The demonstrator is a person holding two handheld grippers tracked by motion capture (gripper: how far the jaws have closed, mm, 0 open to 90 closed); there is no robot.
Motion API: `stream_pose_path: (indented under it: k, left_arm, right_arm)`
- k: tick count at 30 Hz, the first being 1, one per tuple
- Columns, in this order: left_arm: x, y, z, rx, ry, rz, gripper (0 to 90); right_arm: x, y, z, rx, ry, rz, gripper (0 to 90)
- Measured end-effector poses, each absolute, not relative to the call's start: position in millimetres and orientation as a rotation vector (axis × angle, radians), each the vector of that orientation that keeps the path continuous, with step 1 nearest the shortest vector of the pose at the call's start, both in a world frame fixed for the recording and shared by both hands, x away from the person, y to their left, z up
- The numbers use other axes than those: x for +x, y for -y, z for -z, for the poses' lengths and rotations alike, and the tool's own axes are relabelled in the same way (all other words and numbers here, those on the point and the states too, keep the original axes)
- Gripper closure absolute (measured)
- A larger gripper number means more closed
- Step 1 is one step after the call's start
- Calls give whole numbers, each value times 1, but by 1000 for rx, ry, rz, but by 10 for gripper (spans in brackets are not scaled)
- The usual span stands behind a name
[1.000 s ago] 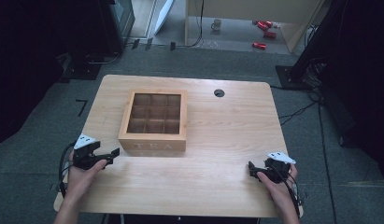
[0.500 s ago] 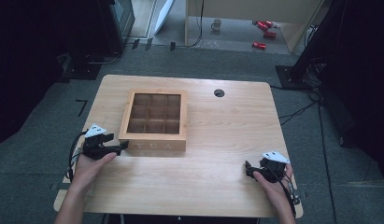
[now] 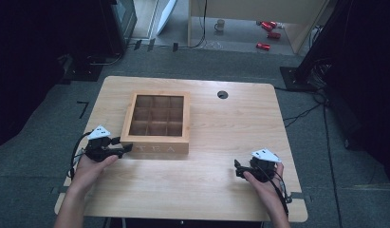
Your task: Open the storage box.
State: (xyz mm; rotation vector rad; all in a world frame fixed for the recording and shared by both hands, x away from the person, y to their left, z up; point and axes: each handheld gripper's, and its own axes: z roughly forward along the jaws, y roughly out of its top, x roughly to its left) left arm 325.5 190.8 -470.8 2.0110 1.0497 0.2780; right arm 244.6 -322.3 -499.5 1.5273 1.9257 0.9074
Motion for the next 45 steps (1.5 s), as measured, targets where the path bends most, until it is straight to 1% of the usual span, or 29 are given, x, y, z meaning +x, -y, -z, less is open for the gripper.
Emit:
stream_pose_path:
  k: [3,8,13,15,17,18,24,29,37,45]
  left_arm:
    - [325,-194,469,1994,-1051,-270,480]
    - [325,-194,469,1999,-1053,-269,483]
    - [324,-193,468,2002,-1049,-283,486]
    - [323,-194,468,2001,-1039,-301,499]
    - [322,-194,468,2002,-1033,-310,503]
    - [322,-194,467,2003,-1031,-313,506]
    - [322,-193,466,2005,-1029,-325,507]
    - [321,-193,461,1996,-1017,-329,522]
    - [321,-192,456,1991,-1013,-330,522]
    - [320,-191,448,1979,-1008,-349,522]
  right_arm:
    - [250,310,495,1501,-1946,-920,79]
    - [260,287,490,1478,-1977,-966,79]
    - [267,269,484,1455,-1996,-1012,79]
    - [272,253,480,1421,-2016,-1038,79]
    - [273,249,479,1416,-2021,-1046,80]
    - [277,239,476,1395,-2037,-1057,80]
    - [284,216,469,1342,-2070,-1083,80]
    - [288,204,465,1311,-2086,-1095,79]
    - [294,183,462,1272,-2117,-1109,80]
    - [297,171,460,1243,-2128,-1120,80]
